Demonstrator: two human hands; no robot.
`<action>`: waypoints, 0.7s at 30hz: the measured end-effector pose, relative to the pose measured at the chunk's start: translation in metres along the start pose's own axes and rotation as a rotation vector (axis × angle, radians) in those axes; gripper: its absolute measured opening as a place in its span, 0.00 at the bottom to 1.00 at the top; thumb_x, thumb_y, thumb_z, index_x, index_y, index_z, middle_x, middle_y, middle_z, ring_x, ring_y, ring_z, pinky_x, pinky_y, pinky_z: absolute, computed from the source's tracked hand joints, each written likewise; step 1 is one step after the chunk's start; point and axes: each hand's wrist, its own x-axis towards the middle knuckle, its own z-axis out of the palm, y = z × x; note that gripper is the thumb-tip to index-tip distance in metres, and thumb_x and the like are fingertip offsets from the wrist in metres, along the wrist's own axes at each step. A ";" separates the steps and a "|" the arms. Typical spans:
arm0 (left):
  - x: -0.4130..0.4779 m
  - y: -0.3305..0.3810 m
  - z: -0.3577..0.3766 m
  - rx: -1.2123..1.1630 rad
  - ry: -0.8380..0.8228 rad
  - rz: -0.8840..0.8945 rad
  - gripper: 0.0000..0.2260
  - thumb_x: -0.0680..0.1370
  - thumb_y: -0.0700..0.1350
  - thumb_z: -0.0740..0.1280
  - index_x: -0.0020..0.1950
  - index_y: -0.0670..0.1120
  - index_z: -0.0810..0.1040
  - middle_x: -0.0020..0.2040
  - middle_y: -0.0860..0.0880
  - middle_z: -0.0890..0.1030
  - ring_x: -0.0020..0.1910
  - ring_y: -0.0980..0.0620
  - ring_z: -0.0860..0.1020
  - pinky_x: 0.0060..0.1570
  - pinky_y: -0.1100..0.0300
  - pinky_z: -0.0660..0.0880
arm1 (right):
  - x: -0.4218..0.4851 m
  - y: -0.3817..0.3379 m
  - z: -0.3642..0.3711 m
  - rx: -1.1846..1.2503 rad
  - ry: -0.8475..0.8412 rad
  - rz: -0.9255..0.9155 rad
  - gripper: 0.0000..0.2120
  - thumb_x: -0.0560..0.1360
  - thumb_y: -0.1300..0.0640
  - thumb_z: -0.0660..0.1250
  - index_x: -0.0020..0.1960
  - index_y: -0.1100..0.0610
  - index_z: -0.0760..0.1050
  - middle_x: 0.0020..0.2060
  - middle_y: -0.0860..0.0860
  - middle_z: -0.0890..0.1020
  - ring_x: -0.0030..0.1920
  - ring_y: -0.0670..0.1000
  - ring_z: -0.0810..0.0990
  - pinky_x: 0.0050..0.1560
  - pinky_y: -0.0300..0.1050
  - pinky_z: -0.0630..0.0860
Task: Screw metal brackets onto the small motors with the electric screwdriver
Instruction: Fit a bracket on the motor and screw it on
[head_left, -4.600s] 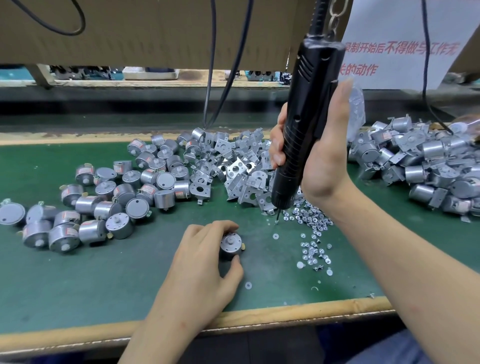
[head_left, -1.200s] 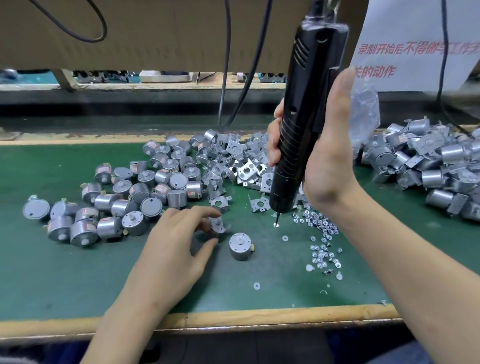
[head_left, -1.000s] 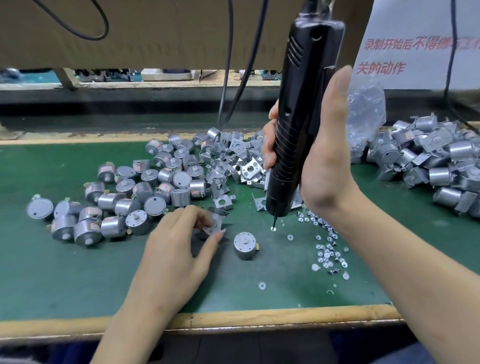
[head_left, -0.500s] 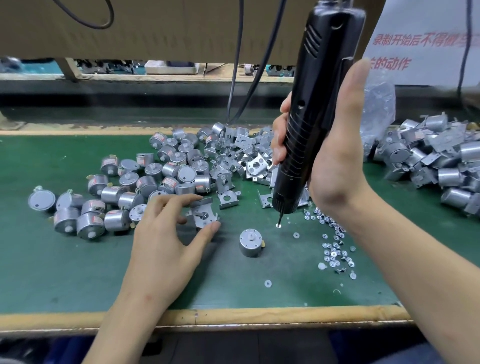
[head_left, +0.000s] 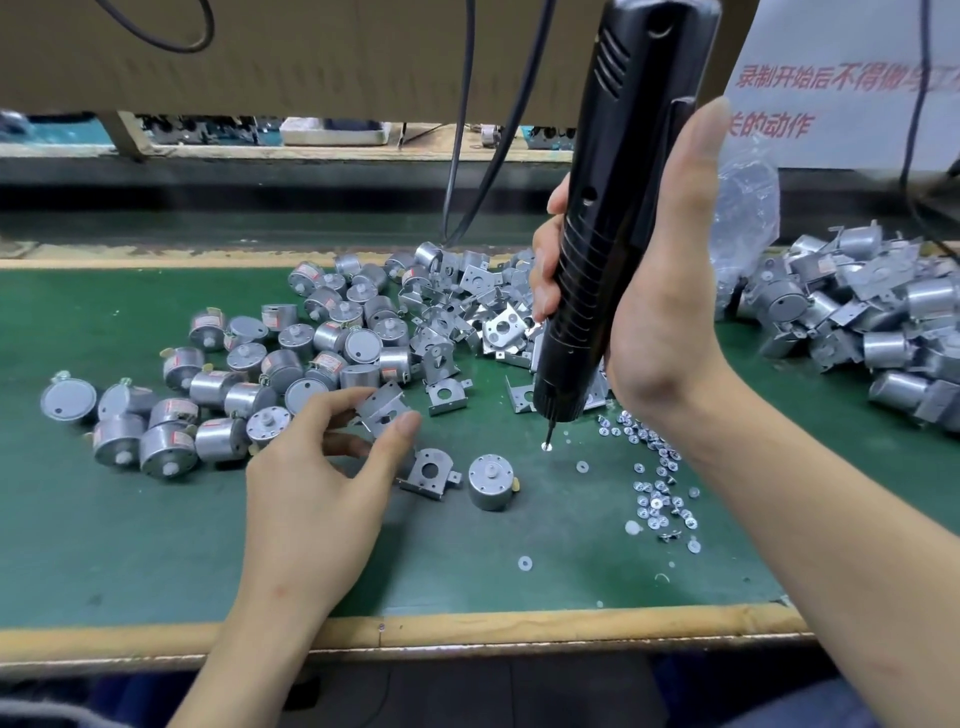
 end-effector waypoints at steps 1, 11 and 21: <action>0.000 0.000 -0.001 0.024 0.011 0.012 0.20 0.69 0.66 0.67 0.54 0.55 0.80 0.36 0.59 0.79 0.41 0.65 0.78 0.40 0.75 0.69 | 0.000 0.000 0.000 0.000 0.000 -0.001 0.33 0.78 0.34 0.42 0.35 0.52 0.76 0.28 0.52 0.76 0.28 0.55 0.73 0.33 0.47 0.72; 0.000 0.000 0.001 0.178 -0.028 0.082 0.25 0.70 0.65 0.65 0.56 0.48 0.80 0.38 0.60 0.76 0.38 0.65 0.75 0.40 0.70 0.65 | 0.000 -0.001 0.000 -0.014 0.004 -0.005 0.32 0.79 0.35 0.42 0.35 0.53 0.75 0.29 0.53 0.76 0.28 0.54 0.73 0.34 0.47 0.72; -0.017 0.020 0.009 -0.205 -0.077 -0.070 0.19 0.67 0.69 0.70 0.50 0.59 0.76 0.42 0.63 0.83 0.36 0.56 0.83 0.40 0.62 0.79 | 0.000 -0.001 0.001 0.000 -0.003 -0.009 0.32 0.79 0.34 0.42 0.35 0.52 0.75 0.29 0.53 0.75 0.28 0.55 0.73 0.34 0.47 0.73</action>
